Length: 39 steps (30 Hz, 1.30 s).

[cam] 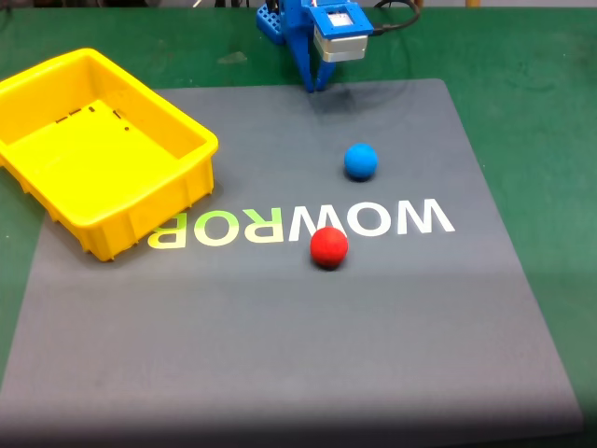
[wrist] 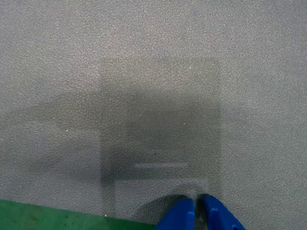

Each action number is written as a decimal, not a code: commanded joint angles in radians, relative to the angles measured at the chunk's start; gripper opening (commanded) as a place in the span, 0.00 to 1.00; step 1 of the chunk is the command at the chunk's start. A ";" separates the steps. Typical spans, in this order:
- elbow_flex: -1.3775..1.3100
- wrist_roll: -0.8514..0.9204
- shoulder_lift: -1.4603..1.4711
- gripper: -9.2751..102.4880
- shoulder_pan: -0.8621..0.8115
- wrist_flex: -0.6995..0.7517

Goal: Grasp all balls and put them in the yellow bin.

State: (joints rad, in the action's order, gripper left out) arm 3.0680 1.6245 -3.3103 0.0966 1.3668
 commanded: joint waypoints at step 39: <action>-0.762 -0.018 0.968 0.37 -0.044 -0.543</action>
State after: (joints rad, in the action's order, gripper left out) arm 2.4513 1.6153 -2.4590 0.0460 0.9066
